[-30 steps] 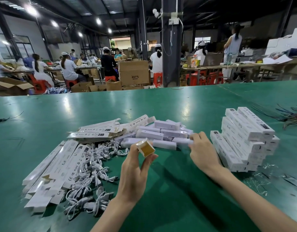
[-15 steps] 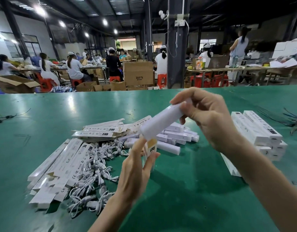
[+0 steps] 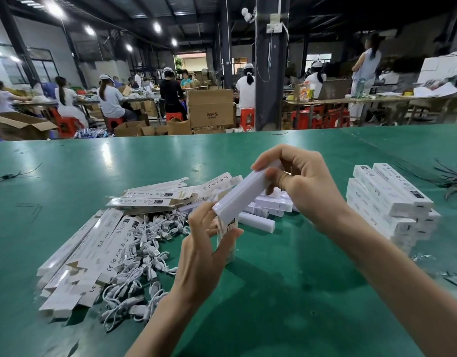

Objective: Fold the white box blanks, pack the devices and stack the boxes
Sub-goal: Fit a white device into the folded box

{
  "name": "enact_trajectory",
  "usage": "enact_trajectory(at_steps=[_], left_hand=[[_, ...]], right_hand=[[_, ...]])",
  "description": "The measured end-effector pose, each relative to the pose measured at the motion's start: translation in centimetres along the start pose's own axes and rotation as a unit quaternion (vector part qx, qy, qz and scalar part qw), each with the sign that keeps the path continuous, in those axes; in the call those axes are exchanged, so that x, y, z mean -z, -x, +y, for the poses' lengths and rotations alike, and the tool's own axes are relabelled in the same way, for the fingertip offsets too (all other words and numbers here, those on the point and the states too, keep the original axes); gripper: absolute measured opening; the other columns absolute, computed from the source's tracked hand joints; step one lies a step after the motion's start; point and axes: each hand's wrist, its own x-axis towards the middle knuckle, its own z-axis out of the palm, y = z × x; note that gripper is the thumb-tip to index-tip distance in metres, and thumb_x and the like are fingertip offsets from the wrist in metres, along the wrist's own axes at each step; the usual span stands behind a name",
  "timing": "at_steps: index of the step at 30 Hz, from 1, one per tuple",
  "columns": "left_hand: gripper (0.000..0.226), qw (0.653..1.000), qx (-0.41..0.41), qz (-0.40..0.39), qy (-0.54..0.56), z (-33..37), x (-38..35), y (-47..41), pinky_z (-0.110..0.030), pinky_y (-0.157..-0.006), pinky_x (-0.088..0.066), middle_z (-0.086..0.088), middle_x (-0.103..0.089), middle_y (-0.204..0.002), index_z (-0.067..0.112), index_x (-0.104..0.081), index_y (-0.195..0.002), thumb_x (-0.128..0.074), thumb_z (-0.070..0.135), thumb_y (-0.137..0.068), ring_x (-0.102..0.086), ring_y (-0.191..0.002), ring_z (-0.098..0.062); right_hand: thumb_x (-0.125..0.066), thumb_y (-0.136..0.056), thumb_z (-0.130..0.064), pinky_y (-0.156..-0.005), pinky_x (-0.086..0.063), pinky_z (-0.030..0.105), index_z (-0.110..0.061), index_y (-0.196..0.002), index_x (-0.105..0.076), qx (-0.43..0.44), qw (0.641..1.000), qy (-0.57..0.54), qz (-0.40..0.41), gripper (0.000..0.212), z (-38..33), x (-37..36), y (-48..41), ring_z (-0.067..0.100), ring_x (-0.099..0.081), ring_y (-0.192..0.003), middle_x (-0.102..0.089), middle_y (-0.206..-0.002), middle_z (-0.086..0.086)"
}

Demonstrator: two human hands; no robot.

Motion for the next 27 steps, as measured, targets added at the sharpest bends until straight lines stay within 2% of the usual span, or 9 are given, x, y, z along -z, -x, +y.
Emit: enact_trajectory(at_steps=[3,5,9,12,16,20,21,25,27], left_hand=[[0.058,1.0,0.004,-0.012,0.011,0.1,0.1,-0.1,-0.006,-0.077,-0.05,0.005,-0.058,-0.116,0.033,-0.023,-0.124,-0.068,0.026,-0.087,-0.065,-0.086,-0.006],[0.054,1.0,0.0,-0.022,0.012,0.2,0.1,-0.1,-0.008,-0.078,-0.051,-0.001,-0.059,-0.117,0.032,-0.024,-0.123,-0.065,0.028,-0.088,-0.066,-0.087,-0.008],[0.054,1.0,-0.005,-0.012,0.008,0.2,0.1,-0.1,-0.01,-0.076,-0.053,0.024,-0.05,-0.117,0.025,-0.029,-0.121,-0.069,0.02,-0.085,-0.064,-0.088,-0.005],[0.052,1.0,-0.008,-0.016,0.013,0.1,0.1,0.0,-0.019,-0.071,-0.058,0.033,-0.052,-0.112,0.024,-0.031,-0.12,-0.069,0.017,-0.086,-0.067,-0.079,-0.008],[0.057,0.999,-0.019,-0.03,0.008,0.4,0.1,-0.2,-0.019,-0.076,-0.057,0.005,-0.055,-0.124,0.022,-0.03,-0.119,-0.073,0.012,-0.083,-0.068,-0.09,-0.012],[0.059,0.999,0.008,-0.028,0.027,0.6,0.2,-0.1,-0.018,-0.081,-0.054,0.016,-0.06,-0.123,0.035,-0.027,-0.121,-0.071,0.018,-0.085,-0.068,-0.094,-0.006],[0.059,0.999,0.017,-0.023,0.033,0.6,0.2,0.0,-0.019,-0.081,-0.054,0.017,-0.062,-0.122,0.037,-0.027,-0.12,-0.071,0.019,-0.085,-0.069,-0.094,-0.006],[0.057,0.998,0.034,-0.007,0.045,0.5,0.2,-0.2,-0.021,-0.077,-0.056,-0.005,-0.067,-0.118,0.038,-0.028,-0.116,-0.071,0.021,-0.084,-0.07,-0.088,-0.009],[0.056,0.998,0.037,-0.018,0.046,0.6,0.2,-0.1,-0.023,-0.076,-0.056,0.005,-0.067,-0.117,0.039,-0.027,-0.116,-0.071,0.023,-0.085,-0.07,-0.09,-0.01]], right_hand=[[-0.047,-0.088,0.019,-0.059,-0.054,0.027,-0.009,-0.077,-0.068,-0.026,0.997,-0.073,0.009,0.036,0.3,0.0,-0.2,0.011,-0.057,-0.06,-0.064,-0.075,0.004],[-0.046,-0.089,0.019,-0.058,-0.053,0.024,-0.009,-0.076,-0.068,-0.032,0.996,-0.087,0.01,0.037,0.5,0.2,-0.3,0.009,-0.057,-0.061,-0.064,-0.075,0.003],[-0.048,-0.087,0.019,-0.059,-0.051,0.021,-0.011,-0.078,-0.067,-0.008,1.0,-0.019,0.002,0.037,0.4,0.7,-0.3,0.007,-0.058,-0.06,-0.064,-0.078,0.003],[-0.053,-0.085,0.018,-0.062,-0.051,0.022,-0.013,-0.081,-0.067,0.057,0.996,0.066,0.013,0.034,0.0,1.2,-0.2,0.01,-0.059,-0.068,-0.064,-0.083,0.0],[-0.051,-0.073,0.03,-0.071,-0.051,0.02,-0.001,-0.083,-0.067,0.188,0.968,0.166,-0.016,0.036,-1.1,1.4,0.2,0.009,-0.057,-0.084,-0.061,-0.091,0.007],[-0.047,-0.068,0.028,-0.07,-0.05,0.029,0.002,-0.086,-0.067,0.285,0.923,0.241,-0.096,0.038,-2.5,1.0,0.9,0.023,-0.056,-0.085,-0.058,-0.093,0.011],[-0.047,-0.069,0.025,-0.07,-0.049,0.034,0.002,-0.087,-0.067,0.297,0.911,0.261,-0.117,0.035,-2.8,0.9,1.0,0.027,-0.056,-0.086,-0.059,-0.093,0.011],[-0.037,-0.059,0.012,-0.068,-0.048,0.044,0.001,-0.096,-0.061,0.284,0.897,0.292,-0.173,0.045,-3.8,0.8,1.3,0.03,-0.052,-0.088,-0.058,-0.095,0.011],[-0.036,-0.059,0.011,-0.067,-0.045,0.041,-0.001,-0.093,-0.059,0.288,0.89,0.303,-0.183,0.044,-4.1,0.9,1.4,0.026,-0.049,-0.085,-0.057,-0.093,0.008]])
